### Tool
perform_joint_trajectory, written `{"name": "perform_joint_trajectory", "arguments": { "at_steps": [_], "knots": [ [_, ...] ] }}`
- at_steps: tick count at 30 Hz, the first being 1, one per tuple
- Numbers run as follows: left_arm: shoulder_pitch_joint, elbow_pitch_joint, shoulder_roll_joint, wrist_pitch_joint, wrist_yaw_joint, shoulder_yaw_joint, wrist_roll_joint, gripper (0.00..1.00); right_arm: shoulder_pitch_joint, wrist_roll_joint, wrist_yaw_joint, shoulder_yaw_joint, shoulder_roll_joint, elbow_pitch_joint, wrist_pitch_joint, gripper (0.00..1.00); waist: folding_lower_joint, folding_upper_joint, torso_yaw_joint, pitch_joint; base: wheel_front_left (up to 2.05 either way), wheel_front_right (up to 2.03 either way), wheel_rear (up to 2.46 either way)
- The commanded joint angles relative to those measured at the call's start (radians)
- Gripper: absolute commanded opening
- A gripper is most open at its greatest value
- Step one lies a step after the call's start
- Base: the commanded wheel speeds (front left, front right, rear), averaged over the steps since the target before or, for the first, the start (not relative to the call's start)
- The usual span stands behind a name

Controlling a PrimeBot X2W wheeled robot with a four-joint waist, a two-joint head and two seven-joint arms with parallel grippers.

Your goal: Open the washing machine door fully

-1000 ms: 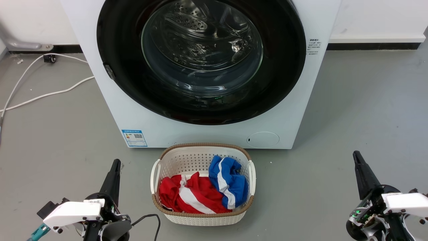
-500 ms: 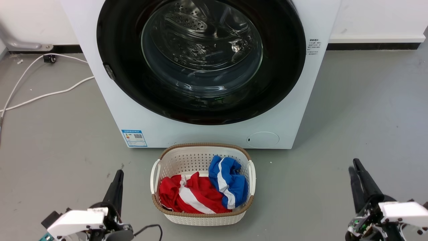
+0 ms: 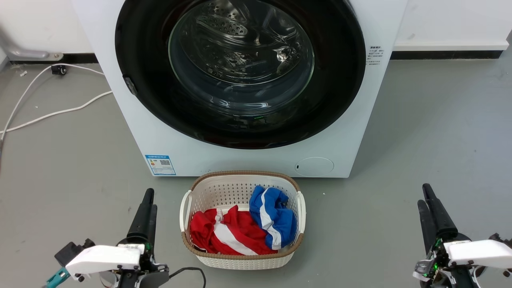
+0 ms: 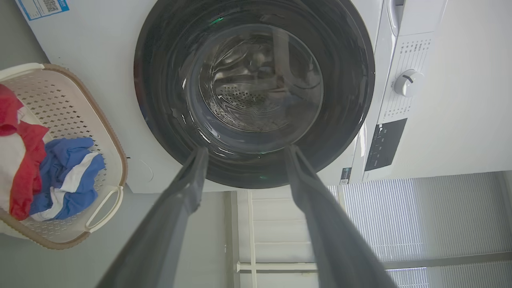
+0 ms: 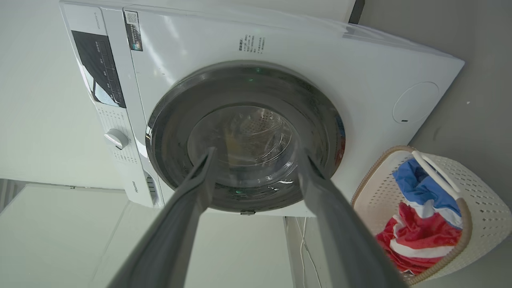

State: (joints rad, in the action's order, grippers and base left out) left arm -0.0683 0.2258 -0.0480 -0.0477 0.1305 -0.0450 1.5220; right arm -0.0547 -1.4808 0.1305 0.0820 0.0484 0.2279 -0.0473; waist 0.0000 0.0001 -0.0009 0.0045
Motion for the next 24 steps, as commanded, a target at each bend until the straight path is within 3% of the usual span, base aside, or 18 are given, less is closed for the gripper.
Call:
{"name": "perform_joint_trajectory", "arguments": {
  "at_steps": [1,24],
  "knots": [
    [-0.029,-0.028,-0.004,0.010,0.000,0.008,-0.032,1.00,-0.007,0.037,0.000,-0.005,0.006,-0.028,0.010,1.00,0.0000,-0.0001,0.000,0.000,0.00,0.00,0.00],
    [-0.042,-0.094,-0.024,0.102,0.000,0.080,-0.575,1.00,0.040,0.552,0.000,-0.047,0.026,-0.129,0.089,1.00,0.0000,-0.0001,-0.010,0.000,0.00,0.00,0.00]
  ]
}}
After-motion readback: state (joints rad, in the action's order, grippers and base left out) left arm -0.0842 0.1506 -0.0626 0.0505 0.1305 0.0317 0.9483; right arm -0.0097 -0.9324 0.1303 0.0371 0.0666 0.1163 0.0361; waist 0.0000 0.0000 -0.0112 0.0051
